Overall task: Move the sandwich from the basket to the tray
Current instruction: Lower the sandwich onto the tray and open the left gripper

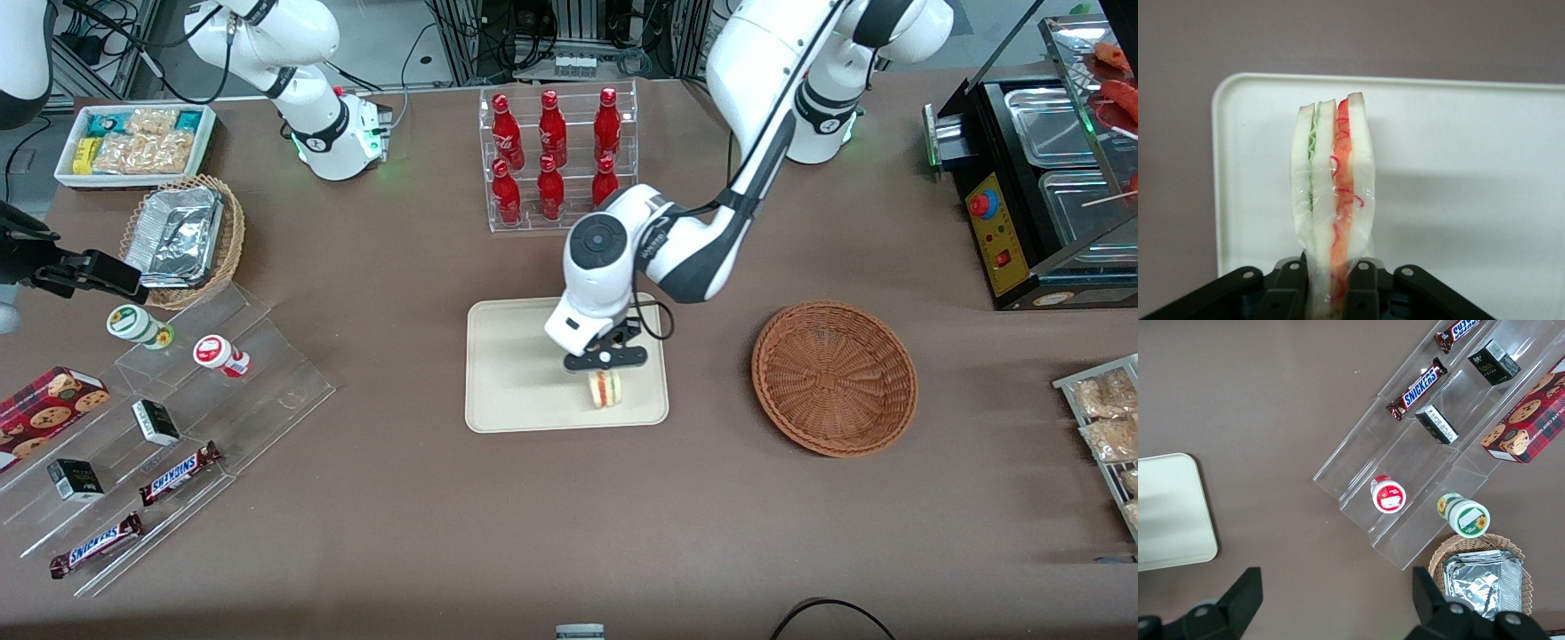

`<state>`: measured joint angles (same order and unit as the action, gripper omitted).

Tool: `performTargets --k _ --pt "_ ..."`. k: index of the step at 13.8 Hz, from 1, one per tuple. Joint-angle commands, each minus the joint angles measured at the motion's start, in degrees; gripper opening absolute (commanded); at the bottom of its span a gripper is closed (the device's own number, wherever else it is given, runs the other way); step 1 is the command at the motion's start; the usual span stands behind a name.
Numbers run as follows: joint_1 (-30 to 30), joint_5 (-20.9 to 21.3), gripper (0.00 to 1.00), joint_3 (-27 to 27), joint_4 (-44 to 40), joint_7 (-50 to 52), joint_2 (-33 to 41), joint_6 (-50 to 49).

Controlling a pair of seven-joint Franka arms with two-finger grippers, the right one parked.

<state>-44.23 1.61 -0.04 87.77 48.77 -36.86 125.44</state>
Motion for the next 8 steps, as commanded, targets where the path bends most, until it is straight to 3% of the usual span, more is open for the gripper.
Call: performTargets --k 1,8 --pt "-3.6 1.2 0.0 -0.6 -1.8 -0.4 -2.4 2.5" --pt "-5.3 2.5 0.0 -0.6 -1.3 -0.5 -5.5 7.7"
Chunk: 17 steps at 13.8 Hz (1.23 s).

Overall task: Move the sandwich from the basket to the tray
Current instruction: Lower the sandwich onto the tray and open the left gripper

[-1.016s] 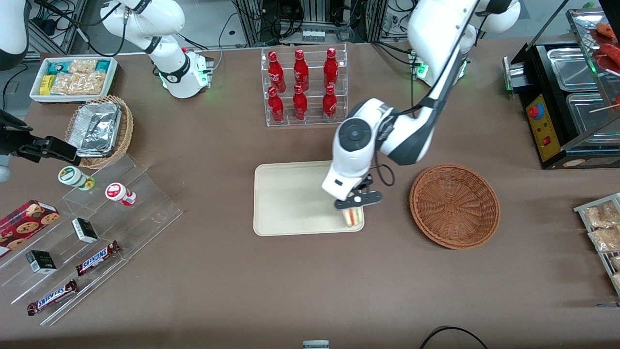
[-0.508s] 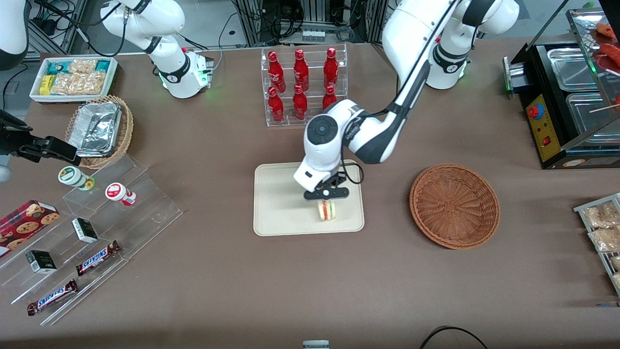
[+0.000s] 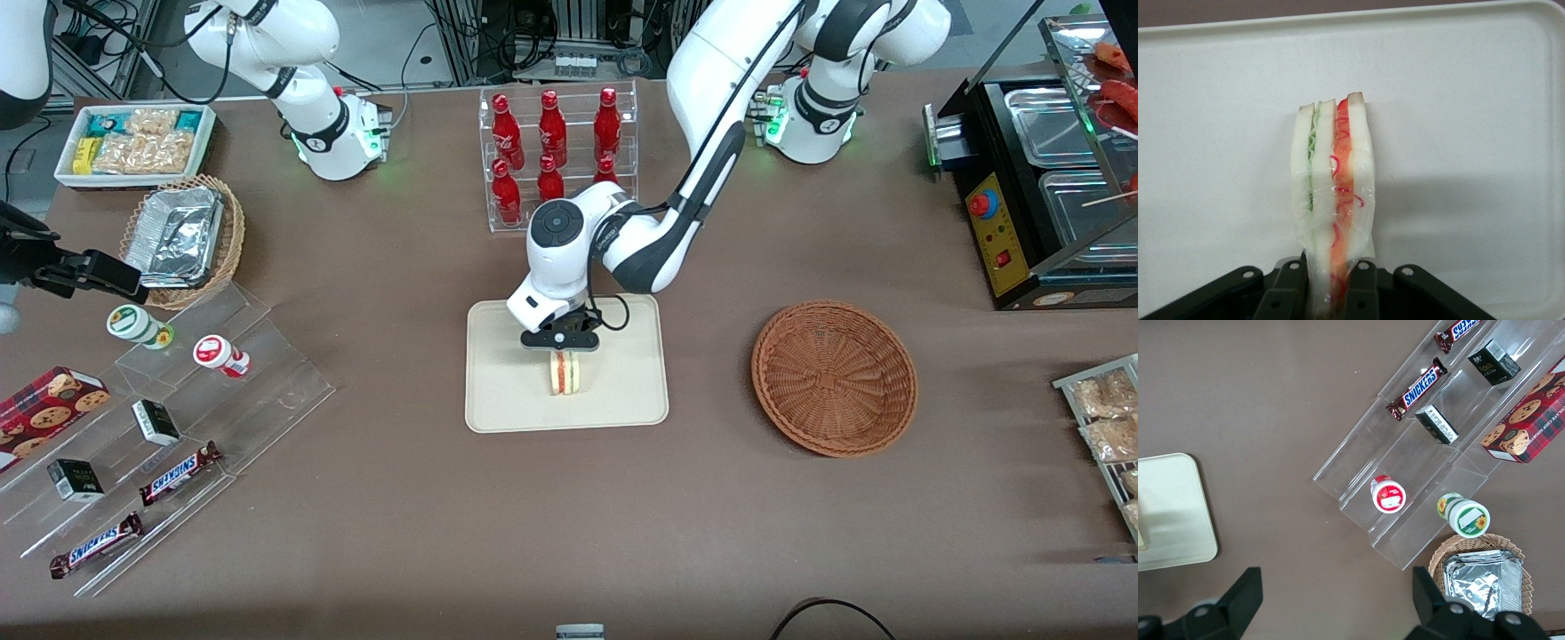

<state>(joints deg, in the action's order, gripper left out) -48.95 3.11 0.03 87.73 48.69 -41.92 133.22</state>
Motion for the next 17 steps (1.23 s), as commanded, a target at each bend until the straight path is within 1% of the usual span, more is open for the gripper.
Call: performTargets --k 1,2,3,4,5,8,11,14,17 --pt "-0.6 1.1 0.0 -0.6 -1.0 -0.5 -0.4 -0.2" --pt "-0.6 1.0 0.0 -0.6 -0.6 -0.4 -0.5 -0.1" --pt "-0.6 1.0 0.16 -0.6 -0.6 -0.4 -0.5 -0.1" --pt "-0.6 1.0 0.76 -0.6 -0.6 -0.4 -0.6 -0.2" --pt "-0.8 1.1 1.0 -0.6 -0.7 -0.1 -0.4 -0.2" --pt "-0.5 1.0 1.0 -0.8 -1.2 0.1 0.3 -0.4" --pt "0.2 0.1 1.0 -1.2 -1.1 1.7 4.4 -1.6" --pt "3.9 0.1 1.0 -1.3 -1.1 2.5 9.9 -6.5" --pt "8.3 0.0 1.0 -1.3 -0.5 1.8 16.7 -14.3"
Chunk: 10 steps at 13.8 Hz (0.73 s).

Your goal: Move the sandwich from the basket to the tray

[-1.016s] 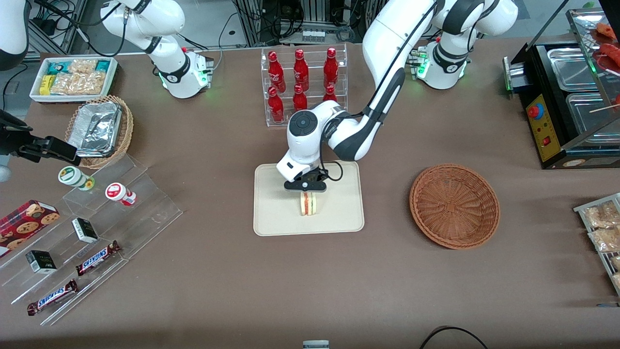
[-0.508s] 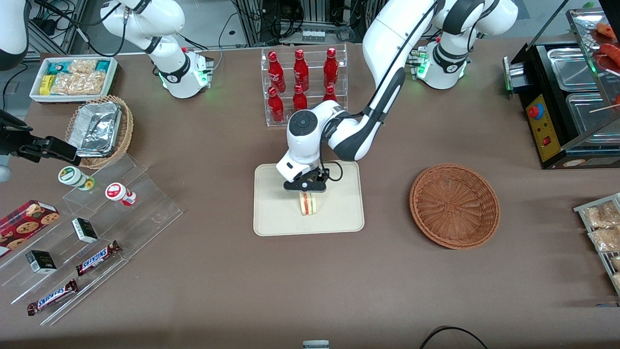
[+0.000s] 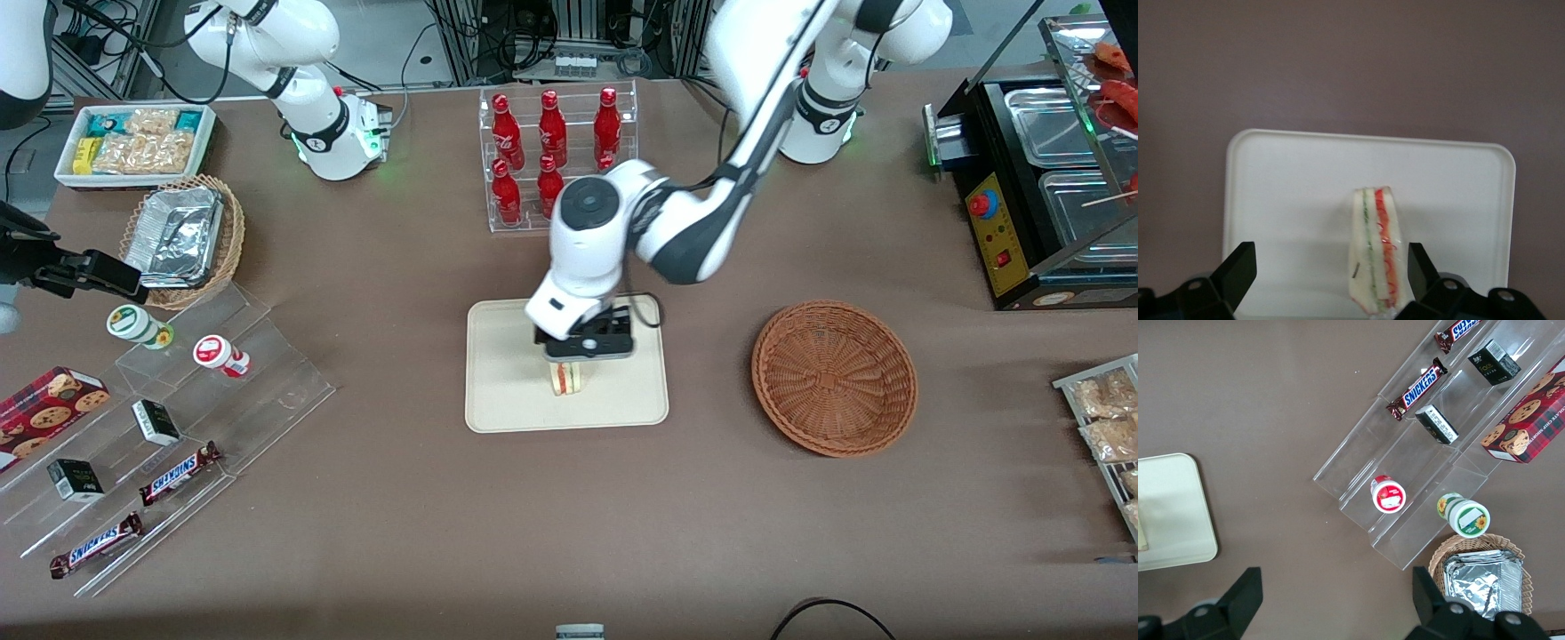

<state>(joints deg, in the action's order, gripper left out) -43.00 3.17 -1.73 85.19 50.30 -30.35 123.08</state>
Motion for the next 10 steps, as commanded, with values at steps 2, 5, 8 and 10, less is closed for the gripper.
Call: performTargets --k 2,5,8,10 --pt "6.2 -0.1 1.0 0.4 2.1 -3.3 9.1 -10.0" --pt "12.1 -2.9 1.0 0.4 2.2 -13.9 14.3 -17.5" --pt "18.8 -3.1 1.0 0.4 2.2 -23.5 19.5 -24.7" --pt "23.4 -3.1 1.0 0.4 2.2 -30.5 22.0 -28.8"
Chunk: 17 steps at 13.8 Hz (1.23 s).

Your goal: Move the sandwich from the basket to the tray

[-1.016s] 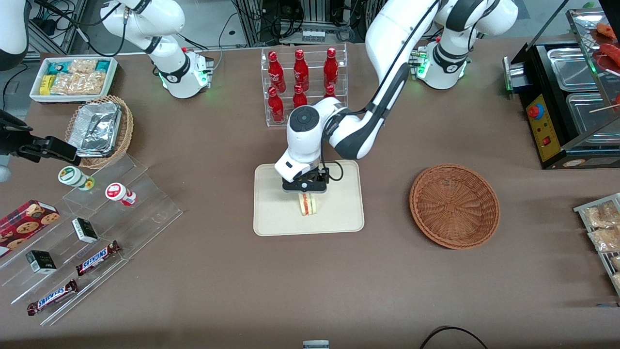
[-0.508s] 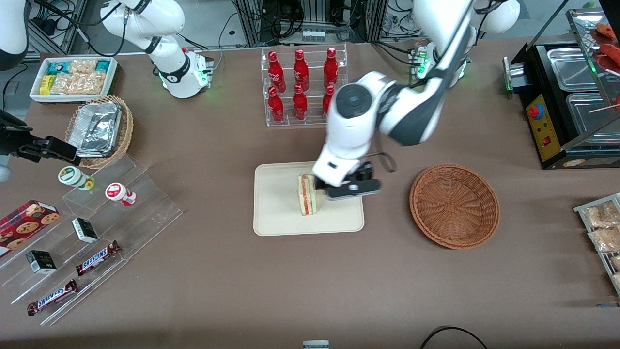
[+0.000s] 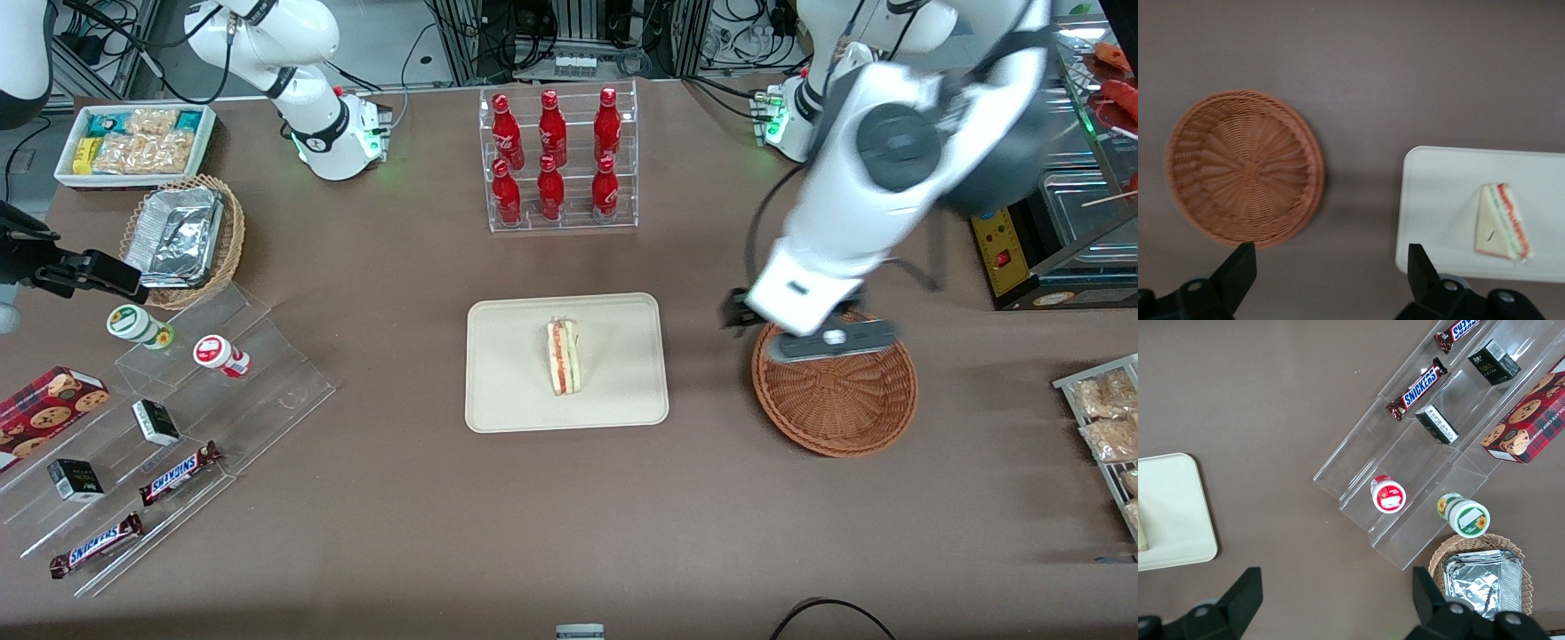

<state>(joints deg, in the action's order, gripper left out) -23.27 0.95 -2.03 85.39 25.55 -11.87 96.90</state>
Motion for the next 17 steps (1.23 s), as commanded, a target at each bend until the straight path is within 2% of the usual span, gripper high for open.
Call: performTargets --k 1,5,8,12,17 --pt "5.9 -0.9 1.0 0.7 1.9 -9.3 4.4 -3.9" --pt "13.7 -0.9 1.0 0.7 2.0 -19.7 6.9 -7.3" --pt "16.9 -0.9 1.0 0.6 2.9 -24.6 9.4 -9.2" --pt "18.0 -0.9 1.0 0.6 6.1 -26.1 12.7 -11.1" --pt "18.0 -0.3 1.0 -0.2 3.9 -26.2 12.8 -12.4"
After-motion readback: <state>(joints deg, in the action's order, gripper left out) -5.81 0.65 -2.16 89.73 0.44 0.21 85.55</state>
